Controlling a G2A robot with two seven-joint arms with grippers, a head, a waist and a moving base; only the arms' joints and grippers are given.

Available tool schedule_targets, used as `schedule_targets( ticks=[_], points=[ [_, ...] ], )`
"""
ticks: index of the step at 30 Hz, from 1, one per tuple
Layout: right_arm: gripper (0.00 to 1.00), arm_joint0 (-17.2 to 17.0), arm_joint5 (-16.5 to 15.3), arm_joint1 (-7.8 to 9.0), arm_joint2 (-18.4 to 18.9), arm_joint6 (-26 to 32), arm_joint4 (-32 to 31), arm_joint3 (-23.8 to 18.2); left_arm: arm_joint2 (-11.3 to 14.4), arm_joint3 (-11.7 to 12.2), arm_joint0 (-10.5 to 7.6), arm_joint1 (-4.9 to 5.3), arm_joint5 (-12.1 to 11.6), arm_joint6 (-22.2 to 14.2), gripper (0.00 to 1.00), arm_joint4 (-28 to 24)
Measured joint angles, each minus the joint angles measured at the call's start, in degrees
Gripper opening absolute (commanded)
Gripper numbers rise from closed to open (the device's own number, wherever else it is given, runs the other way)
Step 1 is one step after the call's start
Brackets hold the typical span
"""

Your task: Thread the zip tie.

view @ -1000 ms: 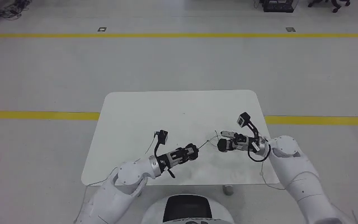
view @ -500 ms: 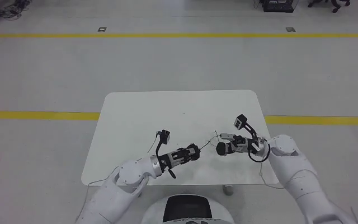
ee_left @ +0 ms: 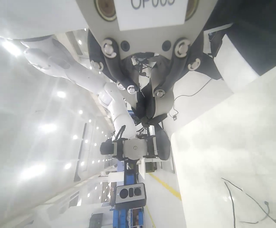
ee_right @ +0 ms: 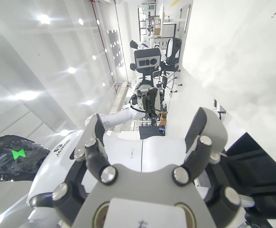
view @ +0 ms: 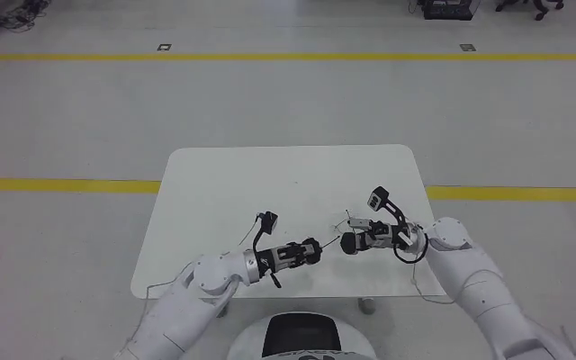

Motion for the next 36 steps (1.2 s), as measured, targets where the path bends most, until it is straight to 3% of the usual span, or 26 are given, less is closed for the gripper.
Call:
schedule_targets(
  ticks=[4, 12, 15, 21, 27, 30, 36],
  points=[
    [1.00, 0.51, 0.26, 0.17, -1.53, 0.14, 1.17, 0.23, -0.06, 1.20, -0.60, 0.19, -0.63, -2.69, 0.00, -3.31],
    [1.00, 0.61, 0.16, 0.40, -1.99, -0.01, 1.47, 0.18, -0.19, 1.43, -0.86, 0.32, -1.38, -1.95, 0.00, -2.49],
    [1.00, 0.24, 0.44, 0.37, -1.73, -0.95, 2.36, 0.02, 0.14, 1.71, -0.99, 0.28, -1.14, -2.25, 0.00, -4.56],
    [1.00, 0.31, -0.86, 0.87, -3.00, 0.14, 4.10, -0.07, -0.08, 3.62, -1.70, 0.59, -1.52, -7.78, 0.00, -10.34],
    [1.00, 1.20, -1.57, 2.25, -6.29, 0.12, 5.12, -0.64, 0.14, 4.39, -2.79, 0.88, -1.57, -10.47, 0.00, -11.46],
    [1.00, 1.44, -1.67, 2.46, -6.74, 0.12, 5.24, -0.57, -0.15, 4.21, -2.92, 0.91, -3.80, -9.11, 0.00, -10.58],
    [1.00, 1.13, -1.46, 2.42, -6.58, -0.64, 5.28, -0.88, 0.23, 4.37, -2.97, 0.84, -2.73, -9.29, 0.00, -12.59]
  ],
)
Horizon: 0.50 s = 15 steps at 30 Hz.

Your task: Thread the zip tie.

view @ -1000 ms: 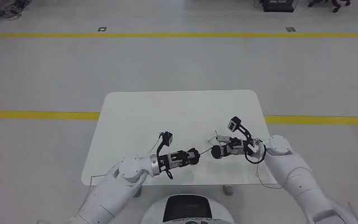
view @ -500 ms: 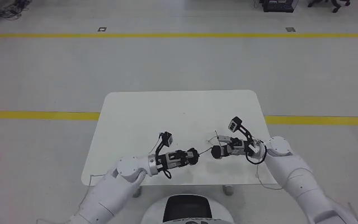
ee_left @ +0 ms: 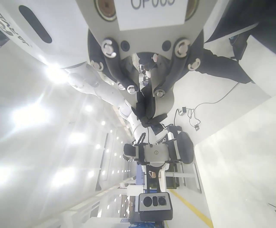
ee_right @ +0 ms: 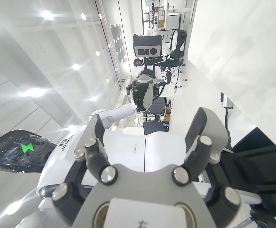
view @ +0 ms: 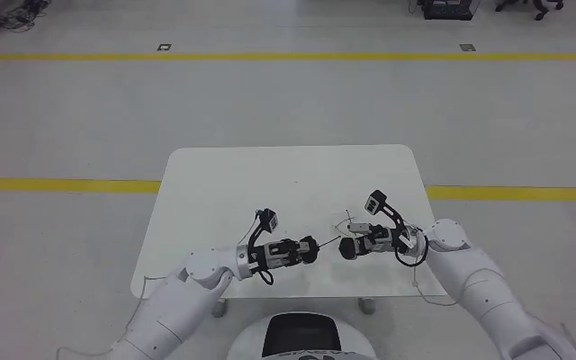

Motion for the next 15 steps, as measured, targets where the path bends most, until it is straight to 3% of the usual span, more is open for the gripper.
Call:
schedule_targets(
  ticks=[6, 8, 11, 12, 15],
  points=[
    [1.00, -0.46, -0.83, 0.75, -0.07, 0.80, 1.47, -0.54, 0.17, 1.79, -0.96, 0.21, 1.59, -3.06, 0.00, -3.55],
    [0.80, -0.43, -1.19, 1.14, -0.58, 0.77, 2.11, -0.62, 0.23, 2.27, -1.27, 0.27, 1.69, -3.38, 0.00, -3.76],
    [0.62, -0.05, -1.28, 1.79, -1.70, 0.76, 2.89, -0.75, 0.57, 2.65, -1.61, 0.33, 2.04, -3.53, 0.00, -4.00],
    [0.50, 0.15, -1.27, 2.04, -2.20, 0.76, 3.09, -0.81, 0.77, 2.73, -1.74, 0.34, 2.26, -3.80, 0.00, -4.17],
    [0.44, 0.64, -1.26, 2.53, -3.44, 0.76, 3.80, -1.06, 1.32, 3.03, -2.13, 0.39, 2.74, -4.28, 0.00, -4.12]
  ],
)
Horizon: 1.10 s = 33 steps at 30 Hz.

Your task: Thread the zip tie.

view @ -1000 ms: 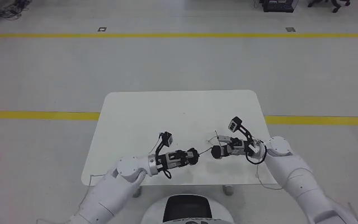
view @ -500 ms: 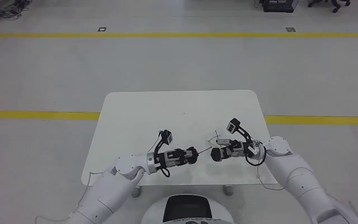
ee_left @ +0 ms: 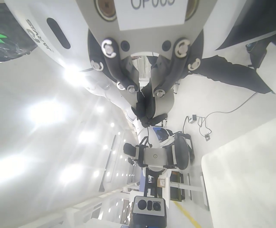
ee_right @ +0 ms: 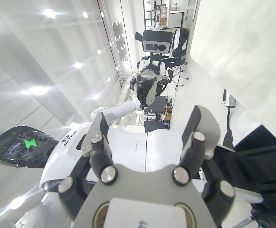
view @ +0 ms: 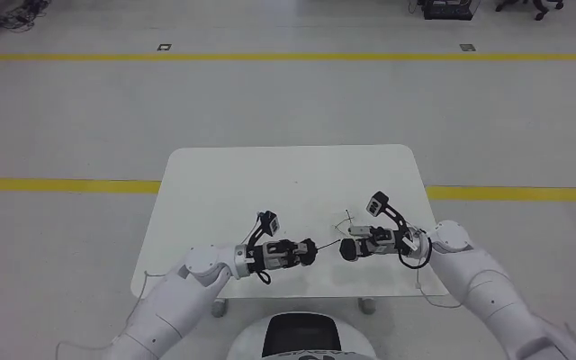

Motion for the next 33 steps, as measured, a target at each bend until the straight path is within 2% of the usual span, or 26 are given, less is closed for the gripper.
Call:
schedule_targets(
  ticks=[4, 16, 24, 33],
  points=[
    [0.36, 0.57, 0.00, 0.53, -1.43, 0.00, 1.05, -0.36, 0.73, 0.45, -0.44, 0.03, 0.38, -0.29, 0.00, -0.04],
    [0.24, 1.87, 0.00, 1.67, -4.13, 0.00, 2.23, -0.36, 2.12, 1.40, -1.52, 0.28, 0.86, -1.42, 0.00, -0.65],
    [0.12, 2.48, 0.00, 1.99, -5.25, 0.00, 2.42, -0.23, 2.61, 1.69, -1.88, 0.51, 0.89, -1.46, 0.00, -1.18],
    [0.07, 2.63, 0.00, 2.21, -5.50, 0.00, 2.50, -0.31, 3.02, 1.74, -2.09, 0.78, 0.80, -1.06, 0.00, -1.54]
  ],
)
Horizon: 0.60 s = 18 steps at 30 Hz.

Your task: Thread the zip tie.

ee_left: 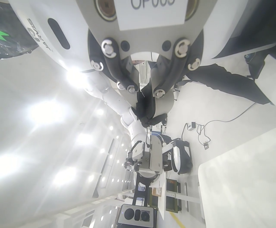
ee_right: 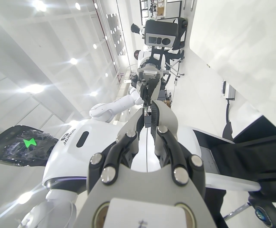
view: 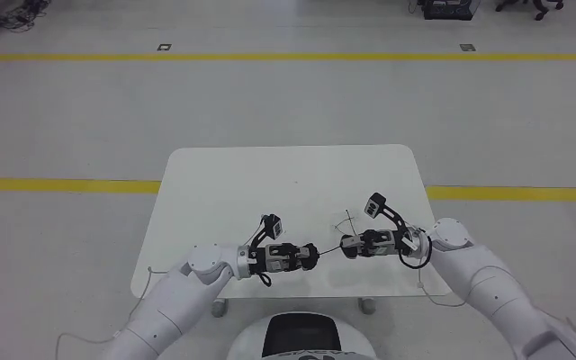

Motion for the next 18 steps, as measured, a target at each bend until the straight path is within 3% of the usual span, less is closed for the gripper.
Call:
schedule_targets(
  ticks=[6, 15, 16, 17, 18],
  points=[
    [0.00, -0.03, 0.00, 0.09, -0.01, 0.00, -0.06, -0.08, 0.30, -0.02, -0.14, 0.17, -0.06, 0.20, 0.00, -0.19],
    [0.00, 0.03, 0.00, 0.14, -0.03, 0.00, -0.35, 0.08, 0.70, -0.04, -0.29, 0.41, -0.17, 0.72, 0.00, -0.32],
    [0.00, 0.05, 0.00, 0.14, -0.04, 0.00, -0.38, 0.11, 0.74, -0.05, -0.30, 0.43, -0.18, 0.80, 0.16, -0.32],
    [0.00, 0.06, 0.00, 0.12, -0.06, 0.00, -0.40, 0.15, 0.77, -0.06, -0.31, 0.46, -0.18, 0.89, 0.44, -0.32],
    [0.00, 0.08, 0.00, 0.11, -0.07, 0.00, -0.40, 0.22, 0.81, -0.09, -0.31, 0.49, -0.18, 1.02, 0.98, -0.34]
  ],
)
